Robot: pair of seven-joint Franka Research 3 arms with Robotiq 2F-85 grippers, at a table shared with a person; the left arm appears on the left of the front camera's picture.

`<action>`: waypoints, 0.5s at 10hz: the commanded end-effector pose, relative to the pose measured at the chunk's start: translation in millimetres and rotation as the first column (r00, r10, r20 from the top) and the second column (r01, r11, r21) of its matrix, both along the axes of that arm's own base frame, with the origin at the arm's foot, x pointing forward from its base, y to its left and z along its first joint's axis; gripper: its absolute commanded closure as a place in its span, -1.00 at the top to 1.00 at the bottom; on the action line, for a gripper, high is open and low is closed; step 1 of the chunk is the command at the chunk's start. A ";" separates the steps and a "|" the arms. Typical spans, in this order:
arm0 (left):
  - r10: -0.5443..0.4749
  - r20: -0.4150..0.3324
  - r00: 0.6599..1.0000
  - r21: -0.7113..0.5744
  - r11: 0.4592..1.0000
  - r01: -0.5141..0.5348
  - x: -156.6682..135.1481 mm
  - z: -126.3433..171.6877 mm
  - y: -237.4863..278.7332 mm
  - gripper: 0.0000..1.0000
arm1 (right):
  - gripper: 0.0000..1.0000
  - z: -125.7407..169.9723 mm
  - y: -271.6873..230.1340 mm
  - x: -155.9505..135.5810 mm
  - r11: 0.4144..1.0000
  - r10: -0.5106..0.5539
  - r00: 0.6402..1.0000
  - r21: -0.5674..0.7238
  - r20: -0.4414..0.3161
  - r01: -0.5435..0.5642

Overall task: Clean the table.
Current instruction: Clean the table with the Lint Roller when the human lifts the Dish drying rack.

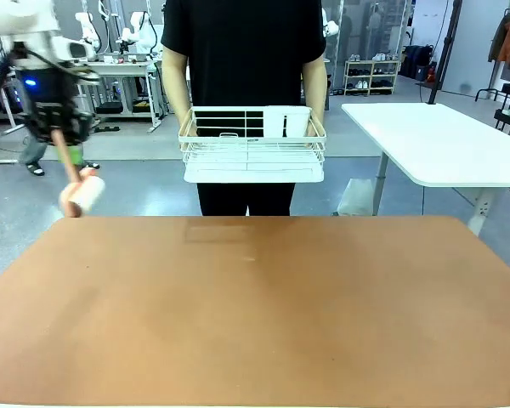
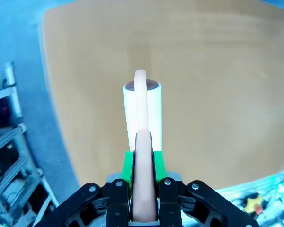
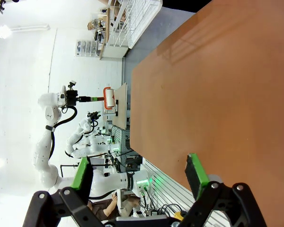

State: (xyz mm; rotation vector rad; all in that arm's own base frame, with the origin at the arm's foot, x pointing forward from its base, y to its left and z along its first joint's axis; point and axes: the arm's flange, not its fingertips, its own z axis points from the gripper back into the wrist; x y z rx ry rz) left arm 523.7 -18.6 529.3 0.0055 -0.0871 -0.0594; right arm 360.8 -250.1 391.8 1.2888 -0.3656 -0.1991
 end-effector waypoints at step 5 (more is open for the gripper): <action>0.040 0.010 0.999 0.027 0.999 -0.040 -1.7 4.1 37.0 -0.59 | 1.00 2.1 1.9 -0.8 1.000 0.002 1.000 0.006 0.010 -0.002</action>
